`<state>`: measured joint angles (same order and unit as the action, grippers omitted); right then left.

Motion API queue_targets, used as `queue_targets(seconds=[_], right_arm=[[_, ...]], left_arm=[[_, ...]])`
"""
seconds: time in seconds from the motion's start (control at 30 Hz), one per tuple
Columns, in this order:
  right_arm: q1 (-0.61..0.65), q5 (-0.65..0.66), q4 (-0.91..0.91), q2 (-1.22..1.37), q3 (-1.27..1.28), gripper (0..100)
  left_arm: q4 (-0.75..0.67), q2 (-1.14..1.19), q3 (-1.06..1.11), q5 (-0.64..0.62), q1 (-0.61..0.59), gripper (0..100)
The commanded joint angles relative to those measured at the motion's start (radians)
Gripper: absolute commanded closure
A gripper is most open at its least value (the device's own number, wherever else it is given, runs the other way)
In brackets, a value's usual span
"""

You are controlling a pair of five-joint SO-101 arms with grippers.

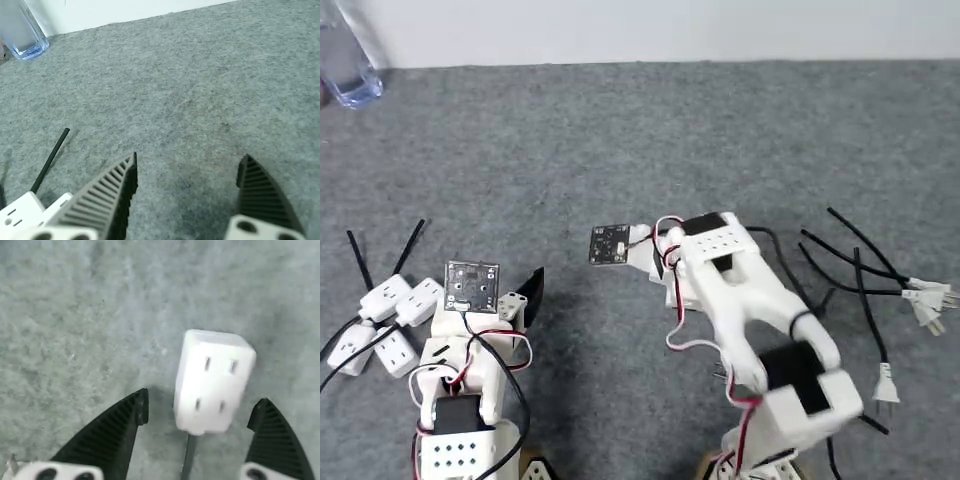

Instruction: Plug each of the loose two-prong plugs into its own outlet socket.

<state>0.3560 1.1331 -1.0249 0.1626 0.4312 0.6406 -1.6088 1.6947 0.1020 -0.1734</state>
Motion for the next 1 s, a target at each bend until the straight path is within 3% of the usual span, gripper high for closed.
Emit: queue_targets(seconds=[0.0,0.1,0.27,0.43,0.67,0.97], right_arm=[[-0.001,0.012,-0.007,0.102,-0.133,67.1],[0.001,0.015,-0.051,0.188,-0.210,69.3],[0.013,0.149,-0.148,0.211,-0.273,87.6],[0.031,0.222,-0.186,0.214,-0.270,98.0],[0.038,0.302,-0.262,0.214,-0.270,98.8],[0.127,0.253,-0.255,0.211,-0.273,98.8]], left_arm=[[-0.015,-0.009,-0.005,0.012,0.005,70],[-0.015,-0.009,-0.005,0.012,0.005,70],[-0.015,-0.009,-0.005,0.012,0.005,70],[-0.015,-0.009,-0.005,0.012,0.006,70],[-0.015,-0.009,-0.005,0.012,0.006,70],[-0.015,-0.009,-0.005,0.012,0.006,70]])
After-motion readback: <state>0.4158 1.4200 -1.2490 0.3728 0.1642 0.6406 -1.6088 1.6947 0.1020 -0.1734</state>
